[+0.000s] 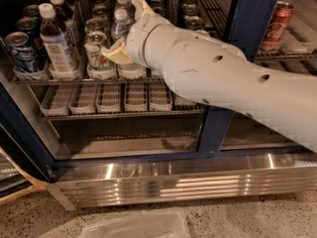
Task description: Pick water bottle from top shelf of fridge
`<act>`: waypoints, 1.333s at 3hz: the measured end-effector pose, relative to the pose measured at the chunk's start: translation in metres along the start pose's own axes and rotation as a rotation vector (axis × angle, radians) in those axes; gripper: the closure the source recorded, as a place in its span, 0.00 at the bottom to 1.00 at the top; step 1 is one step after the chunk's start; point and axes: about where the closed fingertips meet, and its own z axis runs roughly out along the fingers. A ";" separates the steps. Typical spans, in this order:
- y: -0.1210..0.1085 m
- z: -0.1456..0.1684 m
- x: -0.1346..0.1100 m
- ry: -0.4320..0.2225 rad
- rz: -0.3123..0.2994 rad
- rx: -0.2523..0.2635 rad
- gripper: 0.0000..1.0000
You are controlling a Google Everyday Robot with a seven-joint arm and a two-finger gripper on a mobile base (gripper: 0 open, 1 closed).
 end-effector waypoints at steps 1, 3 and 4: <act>0.017 0.005 0.000 0.005 0.013 -0.041 0.24; 0.014 0.005 0.044 0.075 0.045 -0.044 0.20; 0.007 0.012 0.059 0.090 0.061 -0.029 0.18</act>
Offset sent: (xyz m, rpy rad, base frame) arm 0.0032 -0.0010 -0.0418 -0.0253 0.1128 -0.0029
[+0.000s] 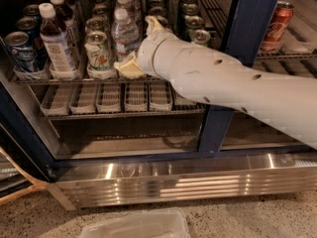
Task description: Pick water bottle from top shelf of fridge
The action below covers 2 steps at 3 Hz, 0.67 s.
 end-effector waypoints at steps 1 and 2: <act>0.004 0.017 -0.009 -0.018 -0.012 -0.010 0.17; 0.015 0.027 -0.022 -0.037 -0.028 -0.030 0.17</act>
Offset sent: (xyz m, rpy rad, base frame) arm 0.0091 0.0749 0.0098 -0.0229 -0.0232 0.0755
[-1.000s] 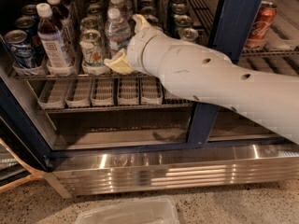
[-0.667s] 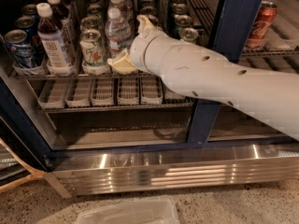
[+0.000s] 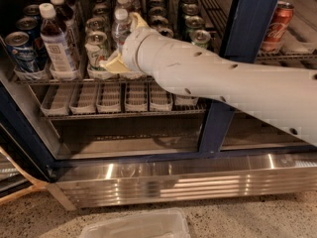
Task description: Pick water bottle from top shelf of fridge
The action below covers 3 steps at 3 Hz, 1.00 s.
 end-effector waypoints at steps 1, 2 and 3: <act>0.011 0.002 -0.004 -0.003 -0.004 -0.016 0.19; 0.018 -0.002 0.004 0.011 0.030 -0.019 0.38; 0.014 -0.004 -0.001 0.011 0.030 -0.019 0.61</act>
Offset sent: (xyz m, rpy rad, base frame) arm -0.0249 0.0144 -0.0332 0.0426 0.0989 -0.0332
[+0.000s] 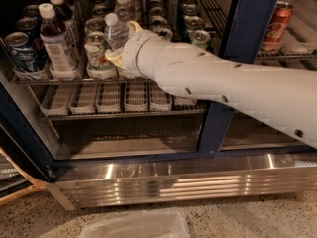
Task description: Pick water bottle from top shelf of fridge
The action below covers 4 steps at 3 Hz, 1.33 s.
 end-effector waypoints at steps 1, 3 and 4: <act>-0.004 -0.001 -0.006 0.000 0.000 0.000 0.83; 0.000 0.016 -0.041 -0.049 0.044 -0.048 1.00; -0.028 0.008 -0.094 -0.131 0.100 -0.053 1.00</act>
Offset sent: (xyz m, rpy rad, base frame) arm 0.0446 0.0195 -0.0172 0.0511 0.0077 0.0105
